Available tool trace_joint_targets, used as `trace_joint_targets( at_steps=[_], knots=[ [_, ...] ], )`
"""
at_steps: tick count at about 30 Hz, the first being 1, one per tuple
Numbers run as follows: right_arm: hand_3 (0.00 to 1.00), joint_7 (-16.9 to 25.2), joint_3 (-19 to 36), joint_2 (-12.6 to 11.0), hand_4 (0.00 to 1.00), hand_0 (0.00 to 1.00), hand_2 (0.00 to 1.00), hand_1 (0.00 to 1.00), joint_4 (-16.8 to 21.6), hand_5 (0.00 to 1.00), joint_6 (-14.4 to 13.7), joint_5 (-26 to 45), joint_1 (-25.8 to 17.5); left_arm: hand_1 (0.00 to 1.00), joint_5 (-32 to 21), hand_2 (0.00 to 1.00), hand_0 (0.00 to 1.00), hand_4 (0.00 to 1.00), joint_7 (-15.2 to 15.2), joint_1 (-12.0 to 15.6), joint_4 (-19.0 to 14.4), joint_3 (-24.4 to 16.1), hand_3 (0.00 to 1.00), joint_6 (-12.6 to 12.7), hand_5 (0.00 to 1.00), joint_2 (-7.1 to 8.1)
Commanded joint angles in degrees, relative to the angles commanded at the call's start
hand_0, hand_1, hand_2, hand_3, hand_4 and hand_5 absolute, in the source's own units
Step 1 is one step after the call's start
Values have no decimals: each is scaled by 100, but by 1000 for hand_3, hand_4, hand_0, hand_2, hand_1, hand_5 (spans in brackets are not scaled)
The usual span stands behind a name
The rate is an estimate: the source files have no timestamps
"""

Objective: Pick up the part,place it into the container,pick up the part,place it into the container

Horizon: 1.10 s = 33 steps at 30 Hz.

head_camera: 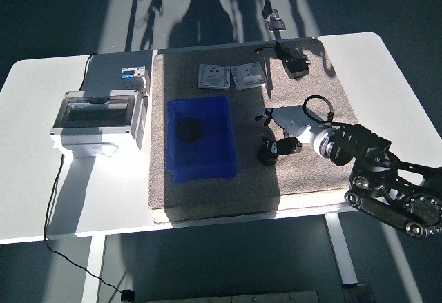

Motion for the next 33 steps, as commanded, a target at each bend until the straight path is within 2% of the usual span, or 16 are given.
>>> trace_joint_targets(
  at_steps=[3,4,5,9,10,24,28,29,33],
  knots=[
    [860,-183,-29,-89,641,534,797,289,91,192,247,43,16,641,50,622,672,640,4,12,0,-41,624,-31,652,4],
    [912,-281,-47,-108,645,565,860,303,130,135,357,55,22,641,81,623,672,641,0,18,0,-69,625,-53,652,9],
    [912,-383,-67,-115,645,565,860,303,167,135,461,62,29,641,108,623,672,641,-11,24,0,-96,625,-72,652,14],
    [912,-732,-109,-54,645,565,860,303,238,135,736,18,41,641,138,623,672,641,-76,38,0,-152,625,-101,652,22],
    [951,-803,-117,-27,628,531,891,314,240,76,782,2,40,643,132,626,673,645,-90,40,0,-150,626,-105,655,21],
    [919,-1156,-86,357,621,516,854,314,-42,29,1079,197,77,642,76,629,673,646,-136,34,0,-121,634,-103,654,21],
    [919,-1257,-93,419,621,516,854,314,-118,29,1191,296,78,642,76,629,673,646,-140,36,0,-117,634,-101,654,23],
    [871,-1272,-95,434,626,507,815,320,-132,25,1207,304,78,643,80,630,674,649,-141,36,0,-119,635,-101,654,24],
    [871,-1291,-102,470,626,507,815,320,-170,25,1224,322,74,643,82,630,674,649,-148,37,0,-121,635,-99,654,22]
  ],
)
